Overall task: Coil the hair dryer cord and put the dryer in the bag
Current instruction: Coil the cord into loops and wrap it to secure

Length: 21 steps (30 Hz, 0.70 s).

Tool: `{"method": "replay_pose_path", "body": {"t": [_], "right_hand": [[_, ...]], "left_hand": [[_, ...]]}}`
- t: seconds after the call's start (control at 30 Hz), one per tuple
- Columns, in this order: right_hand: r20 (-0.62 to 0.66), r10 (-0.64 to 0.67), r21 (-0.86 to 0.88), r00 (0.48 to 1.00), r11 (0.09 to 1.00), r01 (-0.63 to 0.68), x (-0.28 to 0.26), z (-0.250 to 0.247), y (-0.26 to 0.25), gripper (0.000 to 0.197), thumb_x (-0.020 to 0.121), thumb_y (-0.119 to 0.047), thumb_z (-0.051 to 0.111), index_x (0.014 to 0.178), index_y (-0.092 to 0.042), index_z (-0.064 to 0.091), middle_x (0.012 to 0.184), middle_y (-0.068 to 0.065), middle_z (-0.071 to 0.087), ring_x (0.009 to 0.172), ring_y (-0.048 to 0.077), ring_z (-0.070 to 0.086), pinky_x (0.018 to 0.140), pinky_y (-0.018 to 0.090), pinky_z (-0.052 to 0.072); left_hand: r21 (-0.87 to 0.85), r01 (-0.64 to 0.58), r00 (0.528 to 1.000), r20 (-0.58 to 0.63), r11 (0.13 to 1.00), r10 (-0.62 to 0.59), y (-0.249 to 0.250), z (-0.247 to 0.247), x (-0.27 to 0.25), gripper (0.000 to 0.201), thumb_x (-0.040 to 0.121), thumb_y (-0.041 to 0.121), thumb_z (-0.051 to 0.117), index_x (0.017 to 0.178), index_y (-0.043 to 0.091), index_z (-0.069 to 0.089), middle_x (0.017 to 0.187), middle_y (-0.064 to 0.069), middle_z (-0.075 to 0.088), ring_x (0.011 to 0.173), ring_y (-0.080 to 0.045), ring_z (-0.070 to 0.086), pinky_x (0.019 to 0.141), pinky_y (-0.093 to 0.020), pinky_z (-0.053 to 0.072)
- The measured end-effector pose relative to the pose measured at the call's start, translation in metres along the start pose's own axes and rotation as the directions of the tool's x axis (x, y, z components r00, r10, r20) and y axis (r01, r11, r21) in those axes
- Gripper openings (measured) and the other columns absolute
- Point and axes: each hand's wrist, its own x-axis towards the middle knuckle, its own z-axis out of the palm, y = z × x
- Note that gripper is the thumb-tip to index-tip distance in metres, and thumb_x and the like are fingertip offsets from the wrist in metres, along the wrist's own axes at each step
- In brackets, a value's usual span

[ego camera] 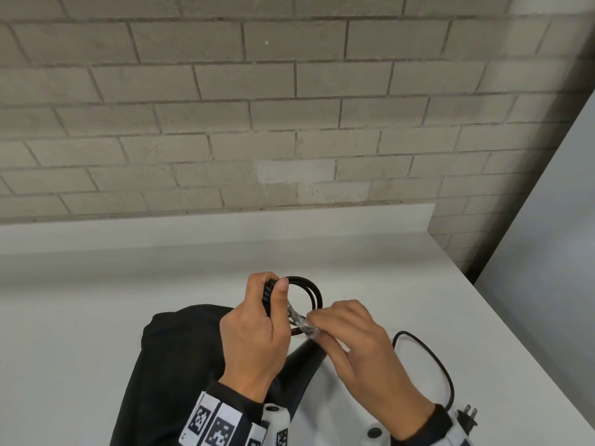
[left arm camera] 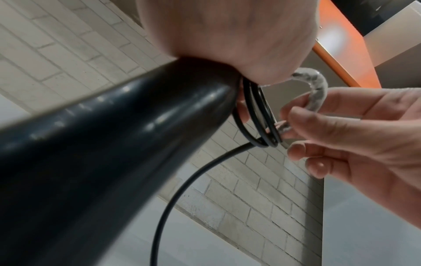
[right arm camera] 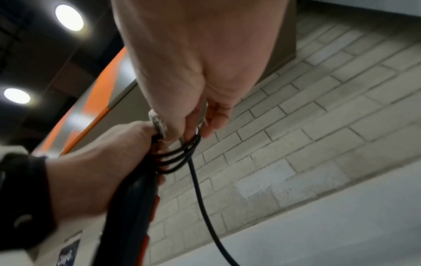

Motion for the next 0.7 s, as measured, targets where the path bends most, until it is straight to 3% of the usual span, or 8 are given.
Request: {"method": "replay_pose_path", "body": {"t": [0.1,0.23,0.33,0.4,0.47,0.57,0.63,0.7], "right_hand": [[-0.025,0.217,0.238,0.976,0.949,-0.205,0.002,-0.008,-0.01,0.008,0.091,-0.023,0.064,0.094,-0.029,0.069,0.092,-0.02,0.067,0.091,0.005,0.059,0.078,0.012,0.042],[0.113,0.456,0.58,0.883,0.691,-0.431,0.008,-0.024,-0.019,0.011,0.091,-0.021,0.064,0.082,-0.019,0.07,0.08,0.0,0.071,0.077,0.011,0.064,0.079,0.025,0.049],[0.274,0.511,0.784,0.815,0.372,-0.497,0.009,-0.035,-0.022,0.025,0.089,-0.03,0.059,0.075,-0.01,0.066,0.07,0.01,0.06,0.073,0.021,0.06,0.077,0.032,0.049],[0.394,0.503,0.858,0.77,0.1,-0.504,0.008,-0.042,-0.023,0.025,0.086,-0.03,0.06,0.075,-0.008,0.064,0.065,0.009,0.05,0.067,0.025,0.057,0.065,0.032,0.05],[0.469,0.489,0.859,0.736,-0.061,-0.508,0.006,-0.043,-0.02,0.029,0.084,-0.035,0.065,0.076,-0.007,0.064,0.062,0.007,0.045,0.057,0.023,0.052,0.052,0.03,0.045],[0.406,0.444,0.894,0.799,-0.011,-0.448,-0.003,-0.036,-0.013,0.042,0.076,-0.041,0.078,0.088,-0.002,0.069,0.065,0.008,0.051,0.061,0.022,0.054,0.054,0.029,0.045],[0.313,0.389,0.918,0.866,0.11,-0.381,-0.009,-0.029,-0.011,0.046,0.069,-0.036,0.085,0.097,-0.002,0.071,0.077,0.011,0.061,0.075,0.023,0.06,0.066,0.028,0.05],[0.243,0.37,0.903,0.897,0.253,-0.349,-0.017,-0.019,-0.006,0.038,0.068,-0.02,0.086,0.101,-0.006,0.072,0.093,0.012,0.068,0.09,0.023,0.064,0.079,0.028,0.052]], "left_hand": [[0.025,0.009,1.0,0.0,1.0,-0.009,-0.002,0.0,0.0,0.039,0.1,0.062,0.025,0.099,0.029,0.047,0.055,0.011,0.055,0.043,-0.007,0.055,0.042,-0.018,0.04],[0.036,0.016,1.0,0.001,0.999,-0.016,0.0,-0.001,0.0,0.039,0.1,0.062,0.025,0.099,0.03,0.048,0.048,0.008,0.052,0.039,-0.007,0.052,0.038,-0.025,0.038],[0.036,0.004,1.0,0.008,0.999,-0.004,0.001,-0.002,0.001,0.04,0.101,0.059,0.027,0.099,0.026,0.051,0.048,0.012,0.046,0.037,-0.004,0.047,0.039,-0.017,0.032],[0.043,-0.004,1.0,0.011,0.999,0.004,0.002,-0.003,0.001,0.042,0.102,0.057,0.028,0.098,0.024,0.052,0.049,0.013,0.044,0.036,-0.003,0.042,0.041,-0.009,0.027],[0.046,-0.014,1.0,0.012,0.999,0.013,0.003,-0.003,0.001,0.042,0.102,0.056,0.029,0.097,0.022,0.053,0.05,0.015,0.042,0.036,-0.001,0.038,0.04,-0.009,0.026],[0.042,-0.007,1.0,0.005,0.999,0.007,0.002,-0.002,0.002,0.045,0.102,0.056,0.029,0.096,0.02,0.055,0.05,0.016,0.041,0.036,0.0,0.036,0.04,-0.01,0.028],[0.037,0.019,1.0,-0.008,0.999,-0.018,0.001,-0.003,0.004,0.049,0.101,0.058,0.027,0.096,0.019,0.056,0.05,0.014,0.043,0.037,-0.003,0.038,0.04,-0.011,0.029],[0.03,0.037,0.999,-0.016,0.999,-0.036,-0.001,-0.003,0.005,0.05,0.1,0.06,0.026,0.097,0.02,0.055,0.051,0.013,0.046,0.039,-0.008,0.043,0.04,-0.012,0.03]]}}
